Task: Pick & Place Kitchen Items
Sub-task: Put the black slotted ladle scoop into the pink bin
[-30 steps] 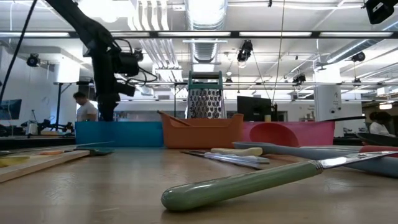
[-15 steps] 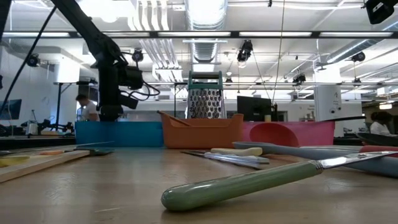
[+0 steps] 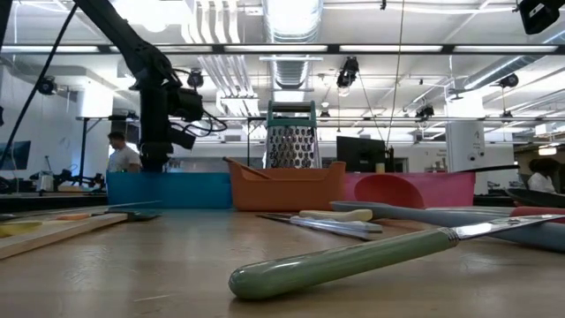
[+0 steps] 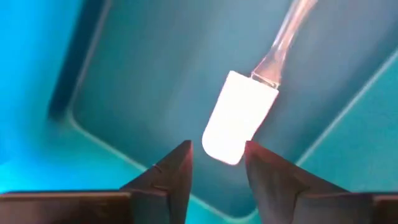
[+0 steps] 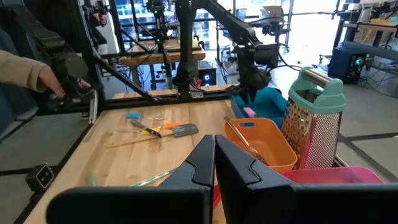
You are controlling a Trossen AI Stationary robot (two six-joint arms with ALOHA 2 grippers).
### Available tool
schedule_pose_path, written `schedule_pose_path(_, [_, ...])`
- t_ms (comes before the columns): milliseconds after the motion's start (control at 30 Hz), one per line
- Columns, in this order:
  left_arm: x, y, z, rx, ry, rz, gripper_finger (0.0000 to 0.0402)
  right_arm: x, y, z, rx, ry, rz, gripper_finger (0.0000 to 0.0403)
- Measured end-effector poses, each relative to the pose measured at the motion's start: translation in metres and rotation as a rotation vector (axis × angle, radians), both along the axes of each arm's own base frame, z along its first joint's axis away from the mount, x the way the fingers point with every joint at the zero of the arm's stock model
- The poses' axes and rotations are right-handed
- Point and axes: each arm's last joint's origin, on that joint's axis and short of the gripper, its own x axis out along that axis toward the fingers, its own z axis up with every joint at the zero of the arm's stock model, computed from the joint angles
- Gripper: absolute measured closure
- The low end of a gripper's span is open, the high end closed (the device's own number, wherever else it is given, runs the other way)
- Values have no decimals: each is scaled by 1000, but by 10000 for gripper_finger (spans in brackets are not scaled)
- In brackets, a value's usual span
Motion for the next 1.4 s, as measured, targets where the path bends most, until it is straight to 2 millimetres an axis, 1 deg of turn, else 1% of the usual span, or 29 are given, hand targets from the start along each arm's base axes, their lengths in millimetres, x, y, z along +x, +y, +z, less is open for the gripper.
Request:
schedule_pose_path(167, [0, 0, 18, -39, 27, 14, 221, 0, 0, 0, 0, 0, 0, 394])
schedule_pose_path(267, [0, 0, 31, -63, 46, 15, 219, 0, 0, 0, 0, 0, 0, 394])
schedule_pose_path(500, [1, 0, 70, -89, 62, 29, 220, 0, 0, 0, 0, 0, 0, 394])
schedule_pose_path(700, [6, -2, 115, -71, 12, 56, 220, 0, 0, 0, 0, 0, 0, 394])
schedule_pose_path(833, [13, -10, 151, -57, -108, 51, 222, 0, 0, 0, 0, 0, 0, 394])
schedule_pose_path(933, [17, -22, 179, -38, -243, 33, 223, 0, 0, 0, 0, 0, 0, 394])
schedule_pose_path(1067, [19, -49, 217, -12, -412, -8, 223, 0, 0, 0, 0, 0, 0, 394])
schedule_pose_path(1233, [15, -93, 258, 60, -617, -105, 223, 0, 0, 0, 0, 0, 0, 394])
schedule_pose_path(1400, [8, -137, 288, 127, -834, -237, 223, 0, 0, 0, 0, 0, 0, 394])
